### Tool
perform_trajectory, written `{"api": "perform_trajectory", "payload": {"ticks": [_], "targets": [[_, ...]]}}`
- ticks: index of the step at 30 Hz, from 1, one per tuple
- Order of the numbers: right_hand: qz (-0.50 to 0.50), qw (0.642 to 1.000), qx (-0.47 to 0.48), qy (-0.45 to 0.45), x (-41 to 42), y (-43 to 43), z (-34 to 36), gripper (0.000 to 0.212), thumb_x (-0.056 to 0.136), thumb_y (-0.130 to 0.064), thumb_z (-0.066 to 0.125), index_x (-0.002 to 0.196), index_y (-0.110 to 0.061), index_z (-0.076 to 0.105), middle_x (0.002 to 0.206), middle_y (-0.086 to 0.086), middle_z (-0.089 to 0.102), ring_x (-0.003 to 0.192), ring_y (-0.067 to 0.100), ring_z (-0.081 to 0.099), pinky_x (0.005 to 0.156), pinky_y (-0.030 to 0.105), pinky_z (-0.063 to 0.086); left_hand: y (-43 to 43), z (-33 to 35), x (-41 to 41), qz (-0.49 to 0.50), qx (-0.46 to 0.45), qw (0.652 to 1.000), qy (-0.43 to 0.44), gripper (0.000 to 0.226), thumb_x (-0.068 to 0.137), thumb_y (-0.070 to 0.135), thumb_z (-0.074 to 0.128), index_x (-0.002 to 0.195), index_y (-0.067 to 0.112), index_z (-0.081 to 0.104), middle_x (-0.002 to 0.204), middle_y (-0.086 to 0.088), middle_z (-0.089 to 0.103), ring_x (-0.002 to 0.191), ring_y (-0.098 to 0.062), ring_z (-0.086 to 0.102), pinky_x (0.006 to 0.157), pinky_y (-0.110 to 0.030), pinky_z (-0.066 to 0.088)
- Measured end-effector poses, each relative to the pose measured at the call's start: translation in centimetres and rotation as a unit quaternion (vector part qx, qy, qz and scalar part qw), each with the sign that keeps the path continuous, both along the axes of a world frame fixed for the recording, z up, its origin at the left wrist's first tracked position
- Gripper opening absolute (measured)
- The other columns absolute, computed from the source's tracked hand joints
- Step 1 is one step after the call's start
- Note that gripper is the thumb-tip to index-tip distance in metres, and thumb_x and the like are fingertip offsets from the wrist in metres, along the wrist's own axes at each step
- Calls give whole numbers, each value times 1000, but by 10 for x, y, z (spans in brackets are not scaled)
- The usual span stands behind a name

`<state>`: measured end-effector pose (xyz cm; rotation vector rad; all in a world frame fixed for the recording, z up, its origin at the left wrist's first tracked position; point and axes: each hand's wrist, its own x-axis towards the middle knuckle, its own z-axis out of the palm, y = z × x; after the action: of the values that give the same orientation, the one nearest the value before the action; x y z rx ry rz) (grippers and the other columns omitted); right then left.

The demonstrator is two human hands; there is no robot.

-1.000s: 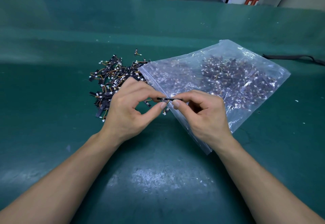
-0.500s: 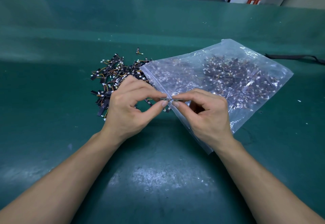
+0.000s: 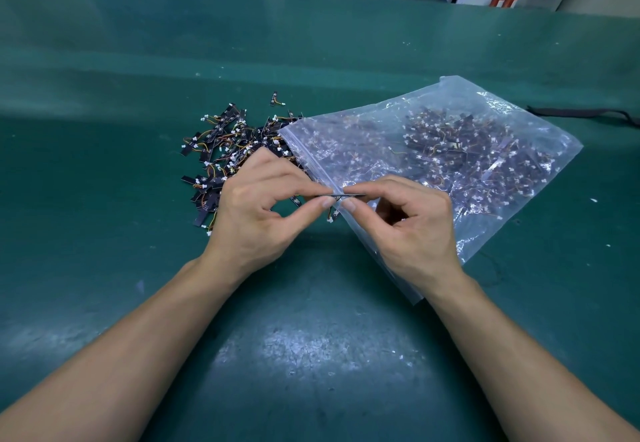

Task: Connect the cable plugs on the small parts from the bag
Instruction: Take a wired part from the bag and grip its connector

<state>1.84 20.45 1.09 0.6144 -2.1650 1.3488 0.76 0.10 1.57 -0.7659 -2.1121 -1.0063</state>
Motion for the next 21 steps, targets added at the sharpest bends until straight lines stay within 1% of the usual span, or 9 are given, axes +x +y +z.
{"api": "perform_trajectory", "payload": {"ticks": [4,6,10,12,16,18,21], "targets": [[-2,1000,-4,0,-1,1,-1,9,84,-11,82,93,-15,80,75,-10,68,52,9,49,55,14,37,2,0,0,-7,0,1000,-2,2,87,16,79,89,15,79,80,1,71,73,-24,58,76,-24,42],[-3,1000,-7,-1,-1,1,0,7,84,-10,81,91,-12,80,76,-10,69,55,4,51,57,14,37,2,0,0,-15,0,1000,-6,3,87,18,79,89,17,78,80,2,72,72,-24,60,77,-25,42],[2,1000,2,10,0,1,1,5,84,-6,81,89,-8,80,74,-6,71,61,-5,55,61,10,37,1,1,0,-25,1,1000,-19,11,84,24,82,93,19,77,81,5,72,74,-24,62,78,-26,42],[2,1000,3,5,2,1,1,5,84,-8,82,89,-9,80,75,-7,71,58,-2,53,60,10,37,0,1,-1,-22,2,1000,-17,9,85,21,82,92,18,78,81,4,72,74,-24,61,78,-25,42],[7,1000,4,-4,3,1,1,14,80,-13,84,93,-13,79,76,-7,71,47,11,48,53,16,37,1,0,-1,-13,8,1000,-7,4,86,18,80,89,16,79,81,3,72,72,-24,59,77,-24,41],[6,1000,8,-1,4,1,2,15,80,-12,84,94,-14,79,76,-6,71,47,12,48,52,17,38,1,0,-1,-11,10,1000,-5,4,86,19,80,88,15,79,81,3,72,72,-24,59,77,-24,41],[2,1000,11,-3,3,3,2,8,83,-11,82,90,-13,80,77,-5,72,51,10,50,55,15,39,2,0,0,-15,2,1000,-8,5,85,18,81,89,16,79,81,4,72,73,-24,59,77,-25,41]]}}
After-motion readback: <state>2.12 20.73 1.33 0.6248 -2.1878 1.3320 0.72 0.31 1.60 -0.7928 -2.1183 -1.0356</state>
